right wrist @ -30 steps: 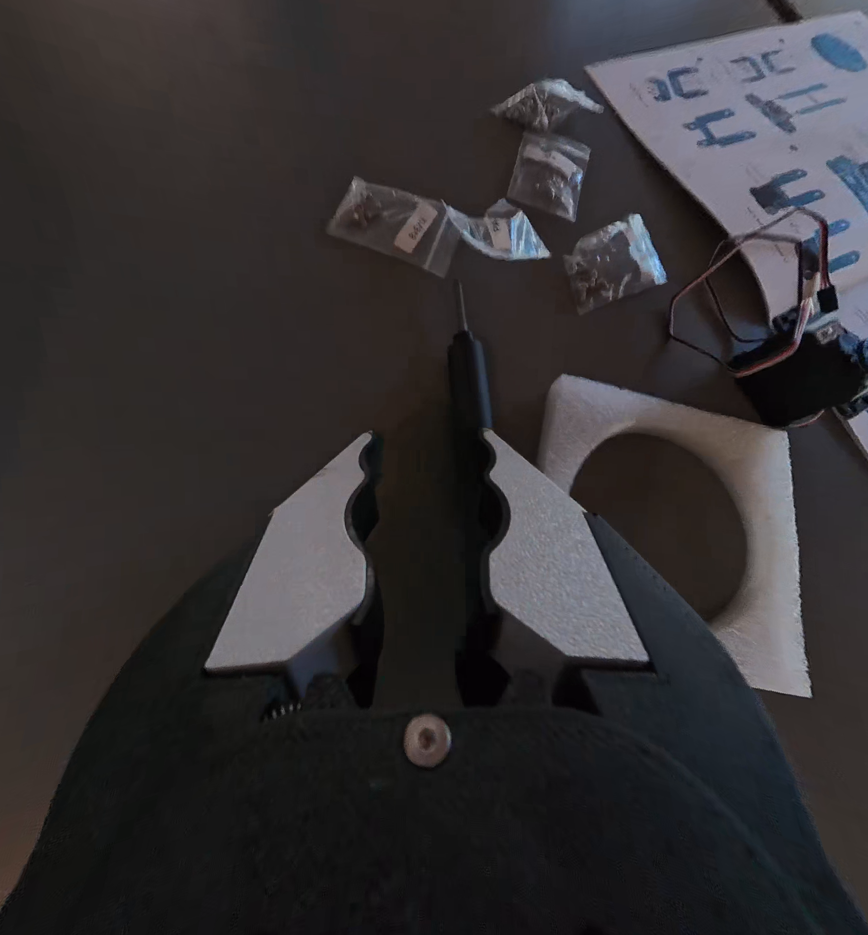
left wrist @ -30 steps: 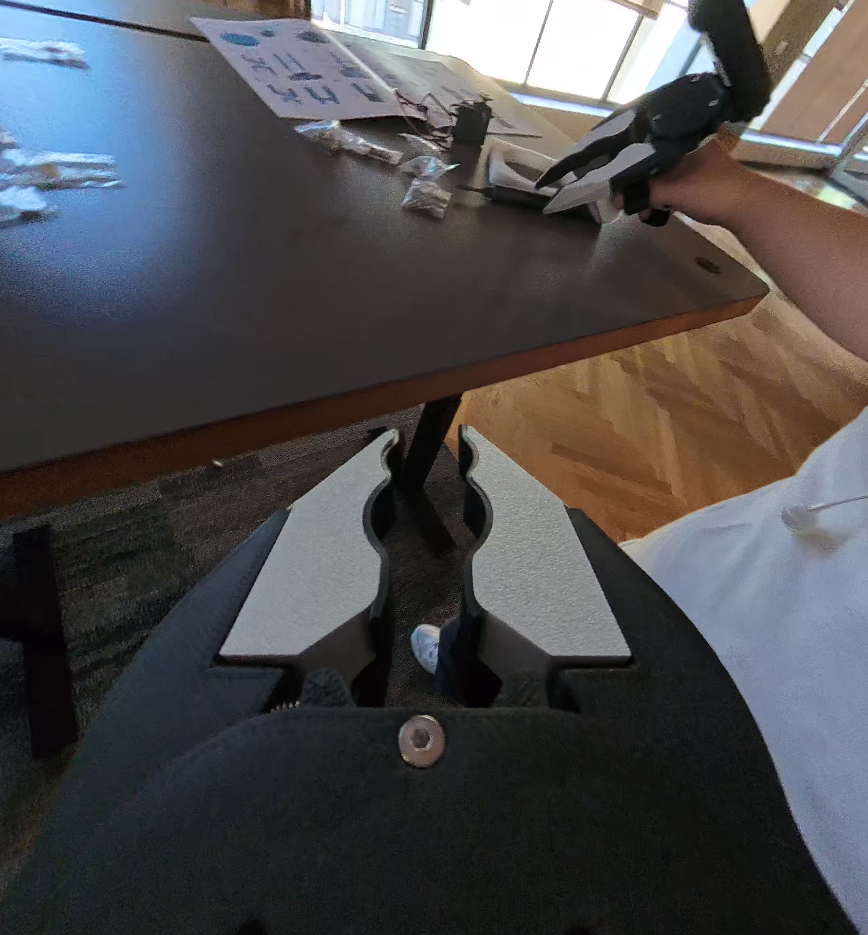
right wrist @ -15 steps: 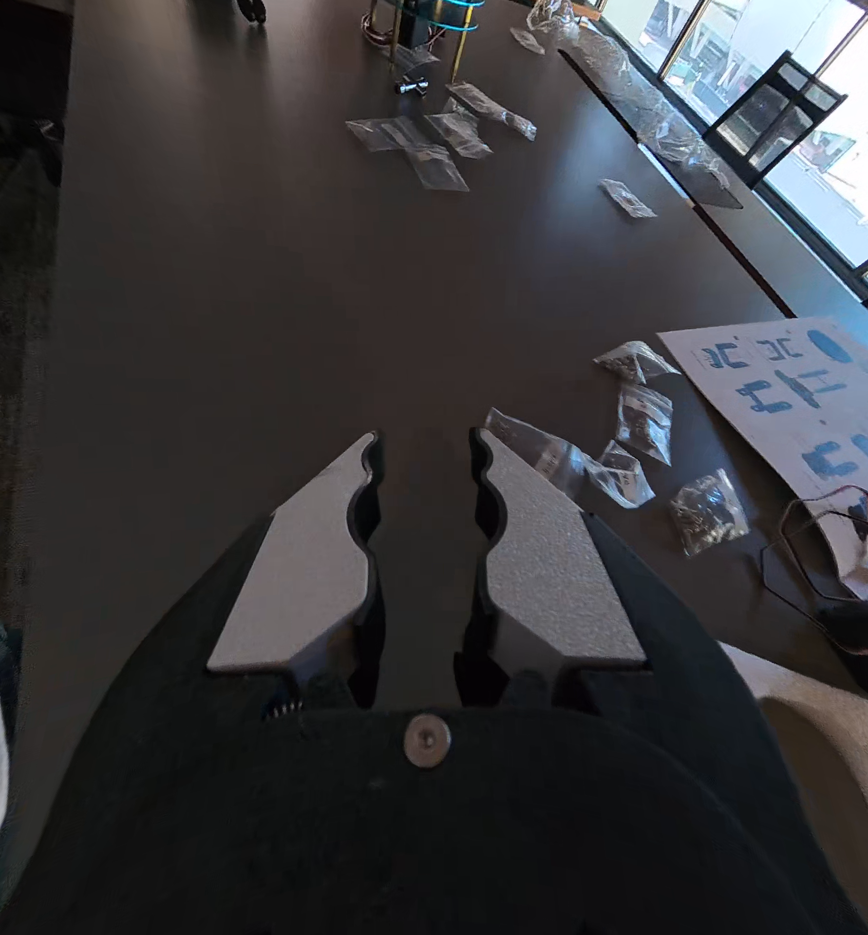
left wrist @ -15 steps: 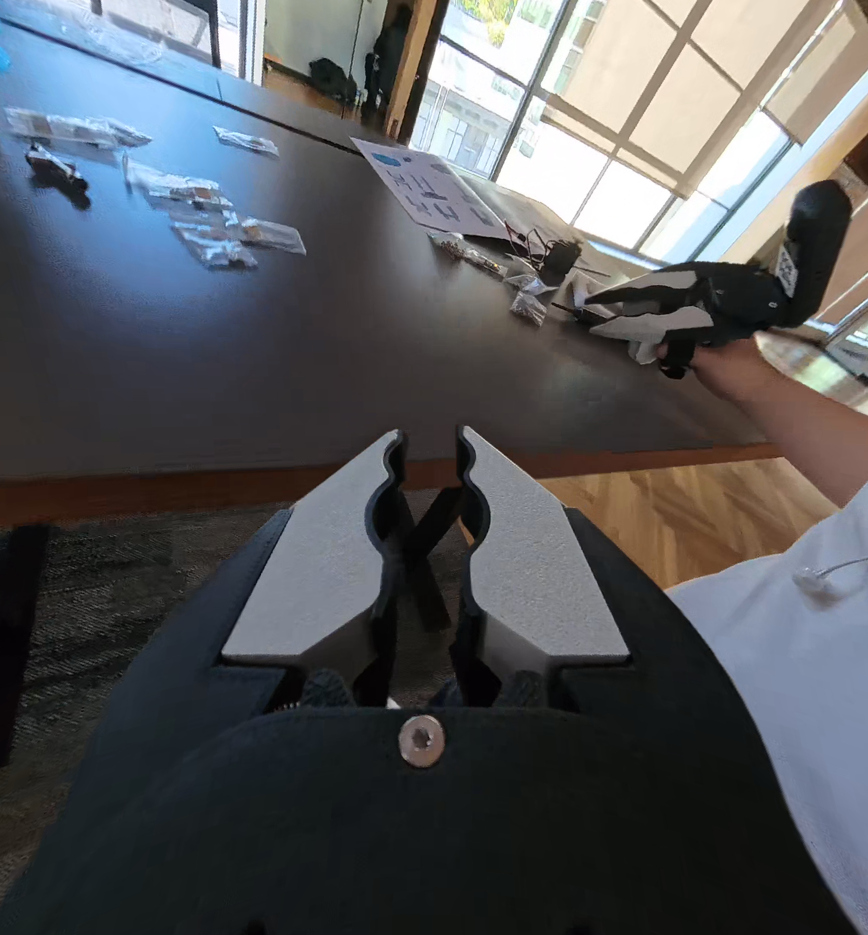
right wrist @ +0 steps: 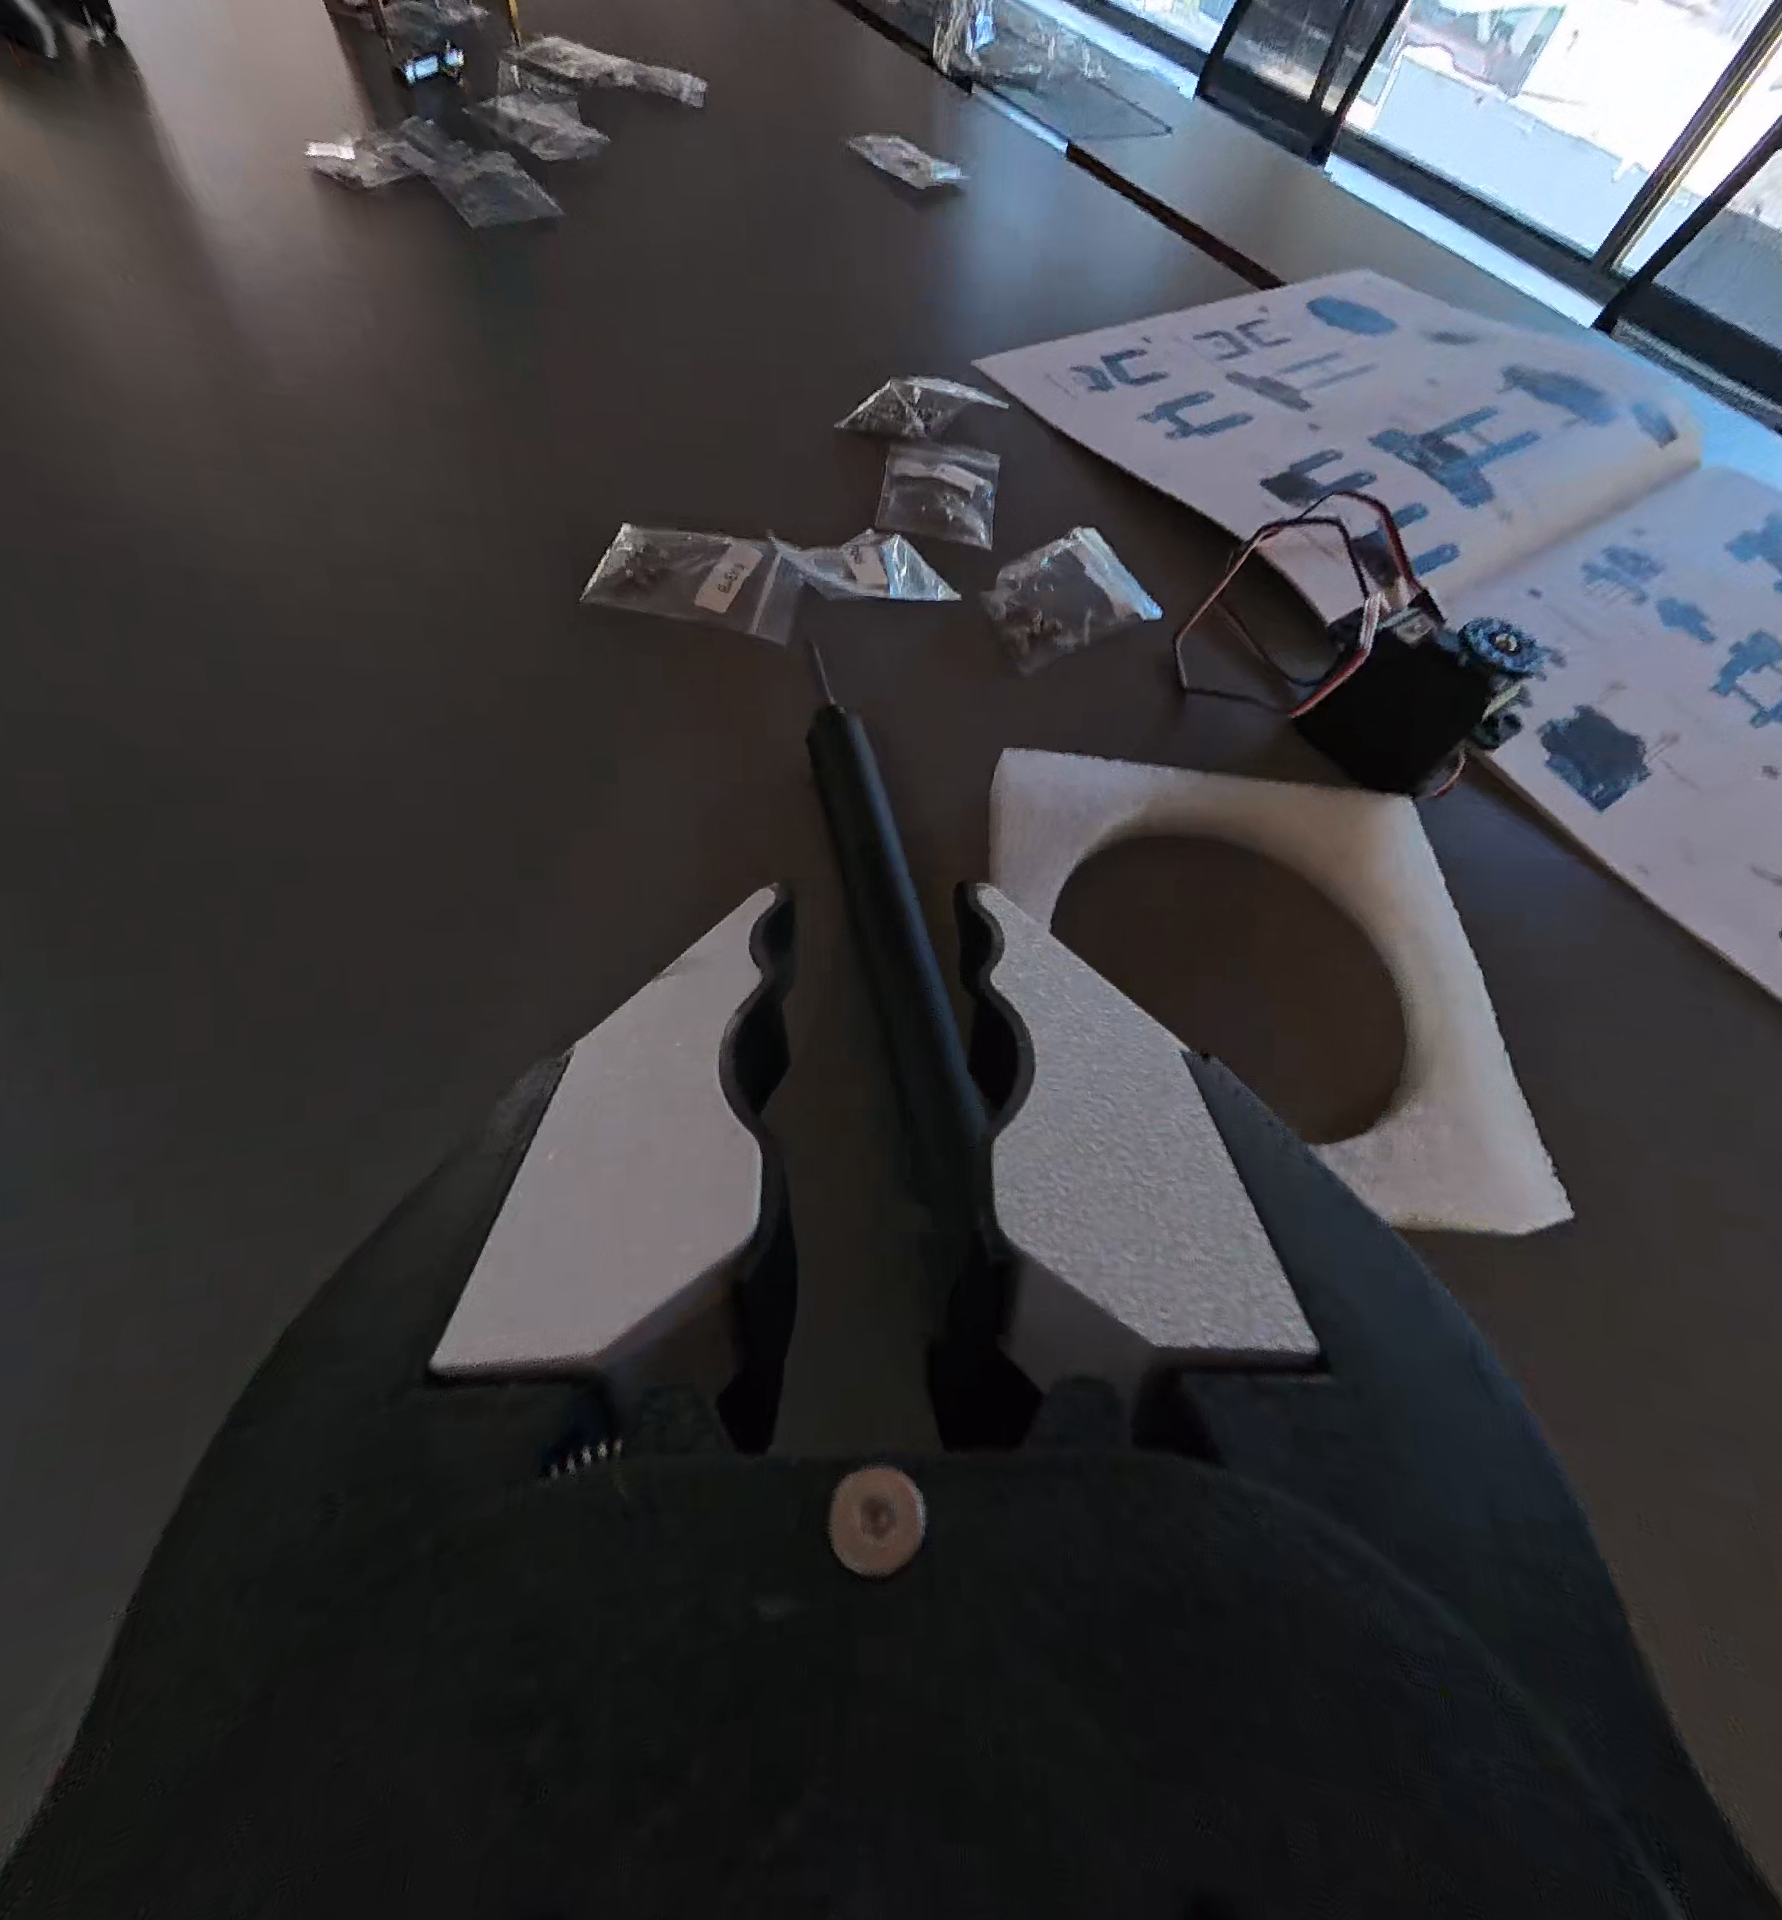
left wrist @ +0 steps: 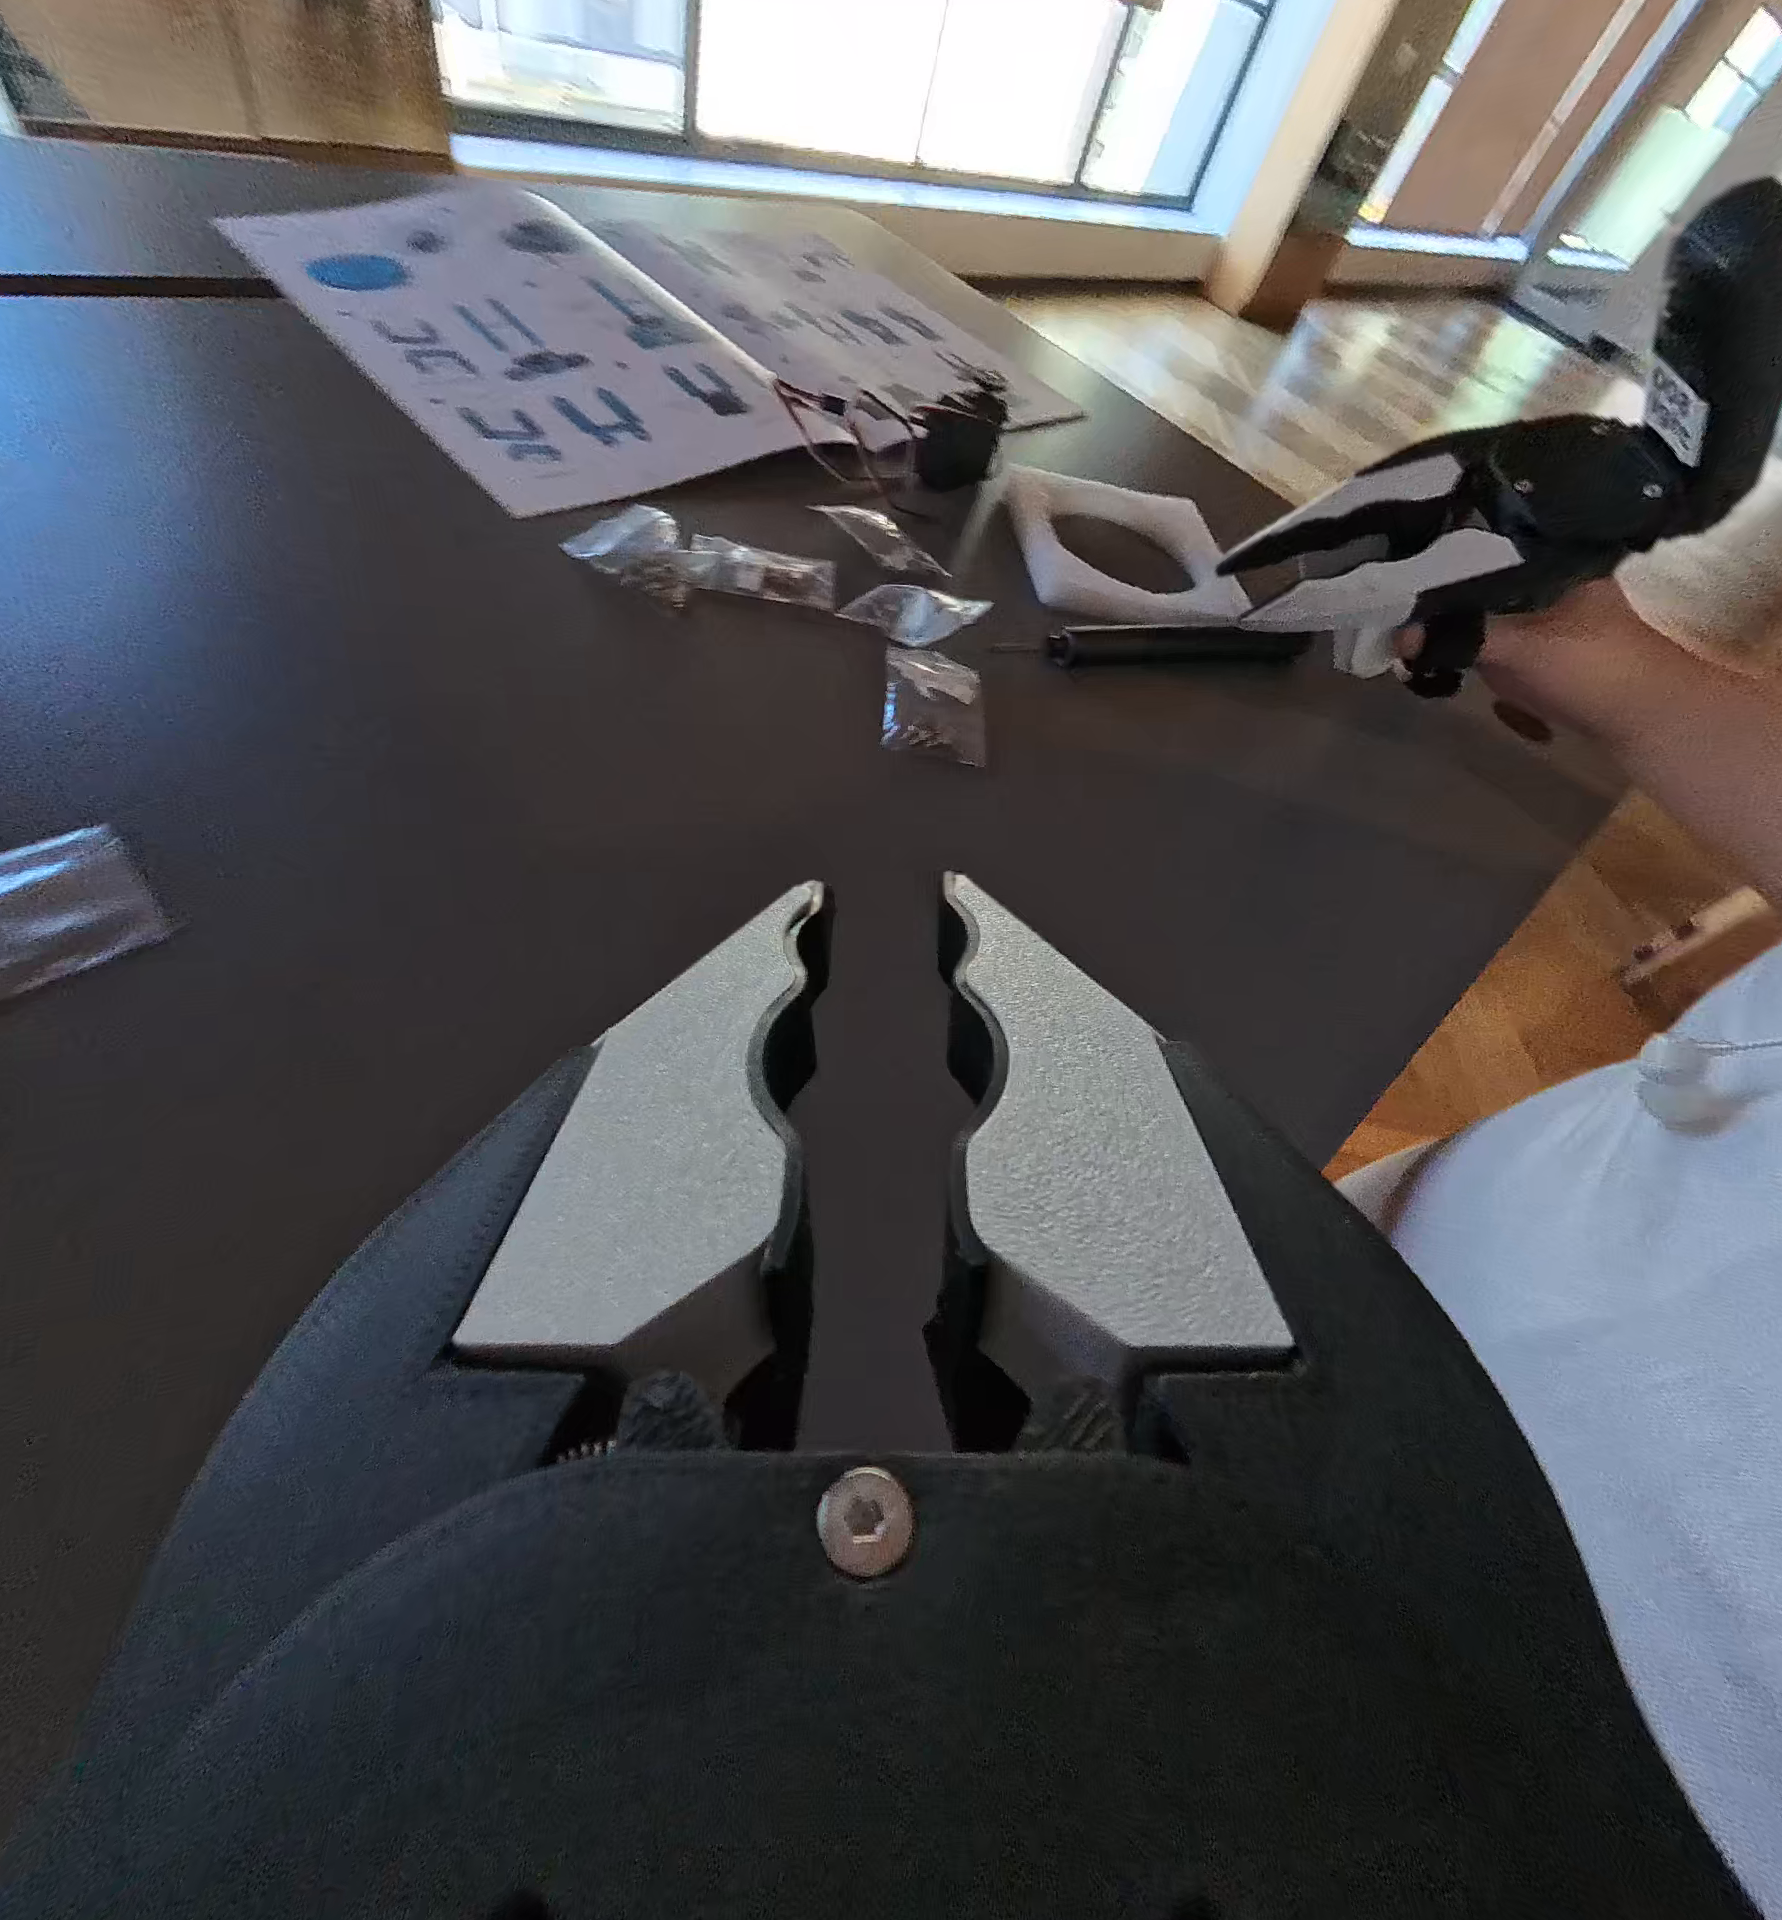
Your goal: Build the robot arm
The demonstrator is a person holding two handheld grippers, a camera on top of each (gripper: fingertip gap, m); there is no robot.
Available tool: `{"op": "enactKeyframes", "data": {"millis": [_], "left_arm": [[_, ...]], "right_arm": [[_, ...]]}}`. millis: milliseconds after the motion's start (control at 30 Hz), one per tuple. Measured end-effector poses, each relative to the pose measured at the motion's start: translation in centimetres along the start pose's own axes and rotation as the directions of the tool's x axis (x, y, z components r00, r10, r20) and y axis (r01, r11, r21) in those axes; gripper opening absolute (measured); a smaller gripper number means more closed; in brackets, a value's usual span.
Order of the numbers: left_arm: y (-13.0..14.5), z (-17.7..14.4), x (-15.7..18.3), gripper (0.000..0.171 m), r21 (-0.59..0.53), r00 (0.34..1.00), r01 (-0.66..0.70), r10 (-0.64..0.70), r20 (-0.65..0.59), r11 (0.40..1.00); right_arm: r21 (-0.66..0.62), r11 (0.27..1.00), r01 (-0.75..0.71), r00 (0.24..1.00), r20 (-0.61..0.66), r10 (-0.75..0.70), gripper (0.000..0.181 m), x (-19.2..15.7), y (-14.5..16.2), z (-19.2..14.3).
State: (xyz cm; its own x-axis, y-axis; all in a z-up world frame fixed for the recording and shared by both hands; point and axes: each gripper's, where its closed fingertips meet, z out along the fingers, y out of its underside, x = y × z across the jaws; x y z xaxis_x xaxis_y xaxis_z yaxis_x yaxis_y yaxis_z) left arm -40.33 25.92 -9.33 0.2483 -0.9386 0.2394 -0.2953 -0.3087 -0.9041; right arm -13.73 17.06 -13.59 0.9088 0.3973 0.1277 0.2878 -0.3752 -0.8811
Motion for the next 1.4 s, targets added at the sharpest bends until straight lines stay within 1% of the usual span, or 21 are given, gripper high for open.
{"op": "enactKeyframes", "data": {"millis": [67,167,267,333,467,600,700,767,833,900,1000,1100,1167,1200,1267,1333,1400], "left_arm": [[-0.4,1.7,0.4,0.019,-0.027,0.997,-0.041,0.040,-0.062,0.999],[-1.0,3.8,1.4,0.019,-0.044,0.981,-0.094,0.085,-0.174,0.995],[-1.7,5.5,2.5,0.018,-0.015,0.954,-0.147,0.138,-0.265,0.989],[-1.7,6.7,2.9,0.018,-0.021,0.948,-0.156,0.144,-0.284,0.987],[-2.0,7.7,5.1,0.019,-0.021,0.931,-0.133,0.118,-0.346,0.991],[-1.8,9.1,6.0,0.018,-0.071,0.936,-0.179,0.147,-0.320,0.981],[-3.1,10.8,7.6,0.018,-0.050,0.942,-0.166,0.144,-0.303,0.985],[-3.9,12.4,8.6,0.018,-0.026,0.953,-0.148,0.136,-0.270,0.989],[-4.3,14.3,9.8,0.018,-0.013,0.963,-0.114,0.108,-0.246,0.993],[-4.4,16.3,11.2,0.019,-0.012,0.968,-0.103,0.097,-0.232,0.995],[-4.1,19.3,12.7,0.023,-0.038,0.969,-0.162,0.151,-0.197,0.986],[-3.1,21.3,13.8,0.031,-0.114,0.957,-0.247,0.224,-0.184,0.962],[-2.8,22.3,14.0,0.036,-0.139,0.941,-0.316,0.292,-0.172,0.938],[-2.7,22.6,14.0,0.038,-0.152,0.931,-0.347,0.321,-0.172,0.925],[-2.9,23.3,14.4,0.048,-0.167,0.911,-0.397,0.366,-0.189,0.902],[-3.3,23.7,15.1,0.050,-0.159,0.888,-0.442,0.405,-0.218,0.883],[-3.7,24.0,15.5,0.050,-0.155,0.866,-0.479,0.436,-0.244,0.864]], "right_arm": [[-0.027,0.999,0.030,0.999,-0.011,-0.030,0.031,-0.1,0.9,0.0],[-0.101,0.992,0.073,0.994,-0.076,-0.081,0.031,0.5,2.2,-0.3],[-0.166,0.983,0.081,0.991,-0.091,-0.097,0.031,1.0,3.5,-0.6],[-0.194,0.979,0.065,0.994,-0.077,-0.081,0.033,1.0,4.1,-0.7],[-0.177,0.984,0.012,0.999,-0.035,-0.018,0.032,0.8,4.0,-0.9],[-0.198,0.979,0.049,0.998,0.037,-0.043,0.032,0.6,4.4,-0.6],[-0.197,0.977,0.078,0.993,0.099,-0.059,0.028,0.4,4.4,-0.6],[-0.201,0.975,0.093,0.987,0.144,-0.064,0.018,0.3,4.6,-0.7],[-0.207,0.972,0.112,0.984,0.160,-0.079,0.018,0.5,4.8,-0.9],[-0.205,0.965,0.166,0.976,0.173,-0.131,0.018,0.9,4.9,-1.1],[-0.155,0.941,0.299,0.941,0.211,-0.264,0.017,1.1,4.3,-2.0],[-0.099,0.880,0.465,0.874,0.212,-0.437,0.017,1.6,3.3,-3.1],[-0.060,0.811,0.582,0.803,0.195,-0.562,0.017,1.9,2.4,-3.9],[-0.043,0.771,0.636,0.763,0.189,-0.619,0.017,1.9,2.0,-4.4],[-0.011,0.670,0.742,0.662,0.172,-0.730,0.017,2.0,1.3,-5.3],[0.007,0.568,0.823,0.559,0.166,-0.812,0.017,2.1,0.8,-6.1],[0.026,0.489,0.872,0.478,0.166,-0.862,0.017,2.1,0.2,-6.9]]}}
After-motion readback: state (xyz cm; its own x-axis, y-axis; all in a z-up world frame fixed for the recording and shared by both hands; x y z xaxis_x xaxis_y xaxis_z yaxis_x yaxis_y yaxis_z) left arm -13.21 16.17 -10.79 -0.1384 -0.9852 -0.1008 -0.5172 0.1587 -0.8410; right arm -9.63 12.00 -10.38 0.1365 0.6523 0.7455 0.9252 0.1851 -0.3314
